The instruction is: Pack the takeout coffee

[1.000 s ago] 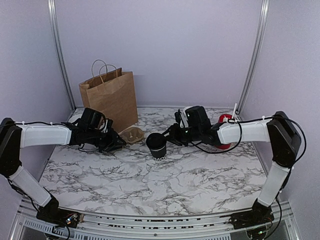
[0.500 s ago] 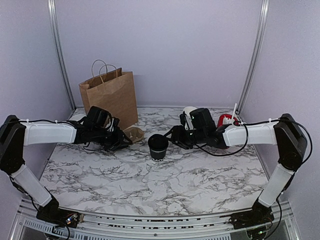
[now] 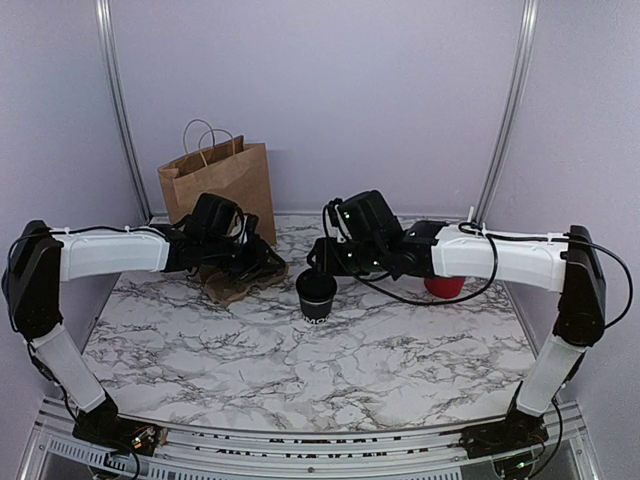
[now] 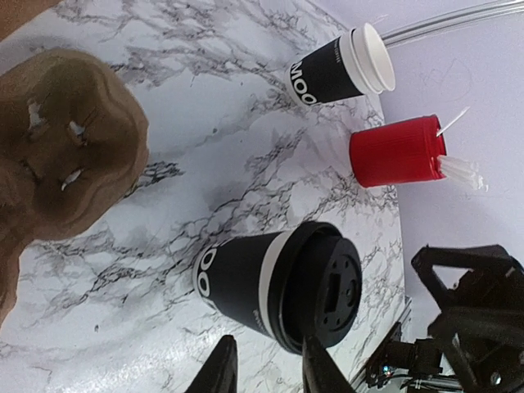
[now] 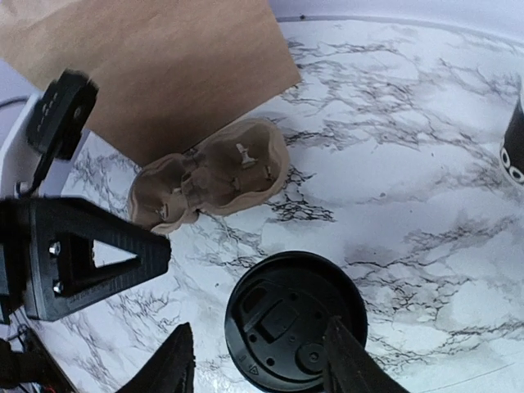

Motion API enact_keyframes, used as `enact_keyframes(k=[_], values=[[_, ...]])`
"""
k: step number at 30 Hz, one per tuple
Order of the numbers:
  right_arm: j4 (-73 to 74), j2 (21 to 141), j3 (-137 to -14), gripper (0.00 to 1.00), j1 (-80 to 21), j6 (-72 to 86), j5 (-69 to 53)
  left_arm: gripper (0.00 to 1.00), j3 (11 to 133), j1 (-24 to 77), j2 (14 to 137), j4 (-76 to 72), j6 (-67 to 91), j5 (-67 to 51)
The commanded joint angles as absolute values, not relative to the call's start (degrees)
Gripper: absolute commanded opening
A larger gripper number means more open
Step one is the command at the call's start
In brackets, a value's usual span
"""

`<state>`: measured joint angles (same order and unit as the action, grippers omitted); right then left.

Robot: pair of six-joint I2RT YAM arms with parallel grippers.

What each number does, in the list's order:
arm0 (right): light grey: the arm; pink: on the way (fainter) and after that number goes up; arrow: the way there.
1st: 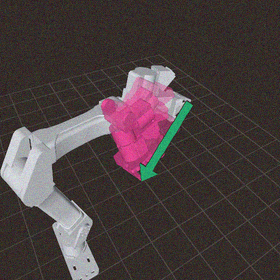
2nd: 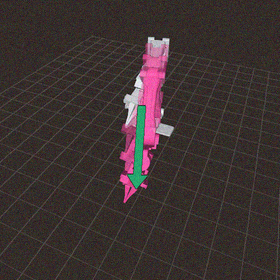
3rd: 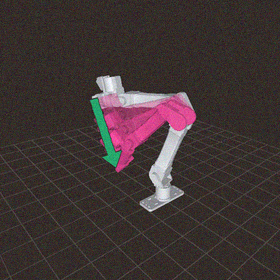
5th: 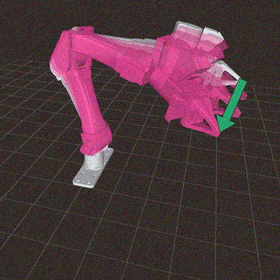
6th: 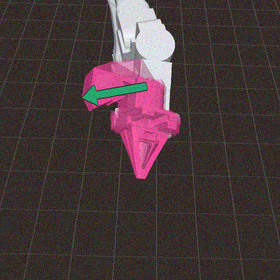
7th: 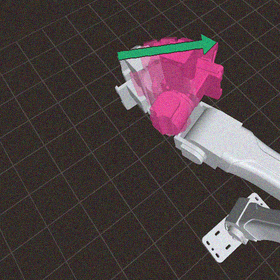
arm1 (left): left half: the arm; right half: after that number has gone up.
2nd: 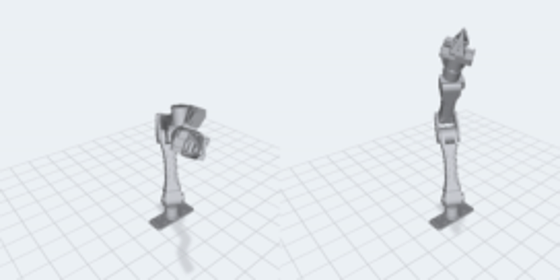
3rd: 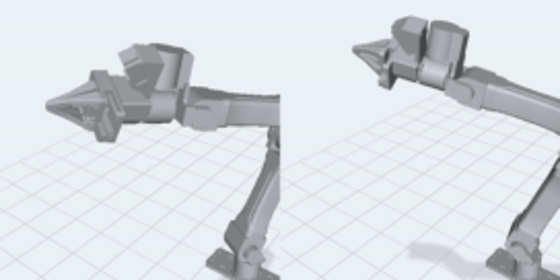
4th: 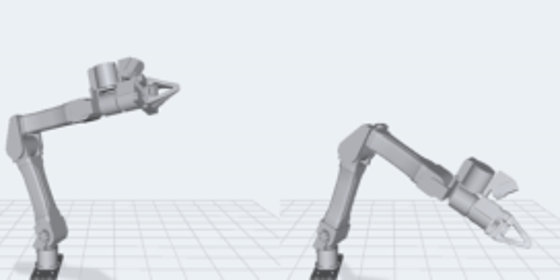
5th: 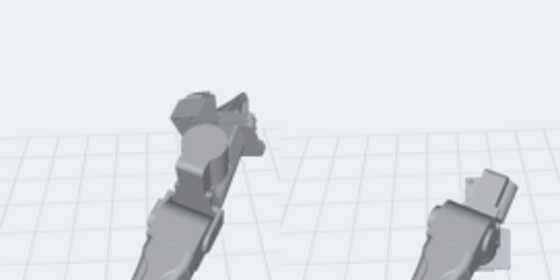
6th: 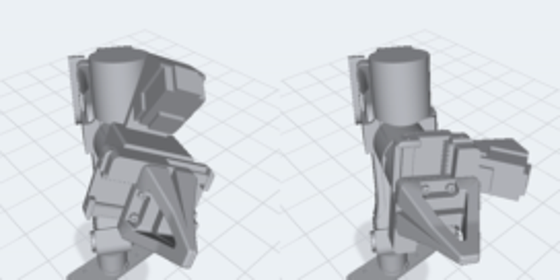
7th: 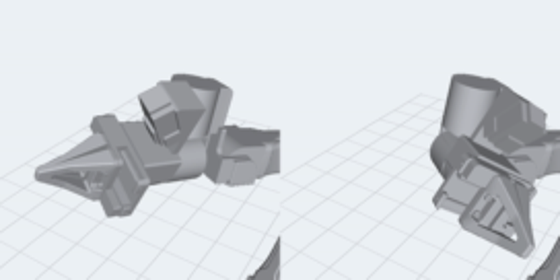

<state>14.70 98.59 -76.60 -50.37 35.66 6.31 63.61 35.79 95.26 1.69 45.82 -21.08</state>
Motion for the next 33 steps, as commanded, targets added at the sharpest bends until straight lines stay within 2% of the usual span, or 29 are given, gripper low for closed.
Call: enact_keyframes(k=[1,3,6,11,16,22,33], values=[[21.27,103.12,-82.34,0.45,-52.72,30.78,13.7,0.28,69.62,36.99,97.34,2.64,44.59,-19.07],[22.4,104.66,-83.97,0.34,-53.18,30.39,14.26,0.27,72.19,37.61,98.12,3.57,44.25,-18.31],[21.8,104.95,-83.42,0.24,-53.26,30.35,14.04,0.22,74.87,38.25,98.99,4.28,44.57,-17.7],[18.19,103.07,-79.73,0.14,-53.34,30.67,13.39,0.17,79.19,38.41,100.78,3.51,46.67,-19.29],[13.02,100.81,-75.33,0.1,-53.26,32.21,11.5,0.13,79.46,40.21,102.3,-5.24,54.74,-24.43],[8.83,99.88,-72.05,0.09,-52.69,33.07,10.29,0.12,74.71,40.73,106.68,-22.77,67.0,-30.57],[9.91,101.51,-71.14,0.06,-52.56,33.46,9.14,0.09,66.73,40.73,114.93,-29.69,74.33,-29.72]])
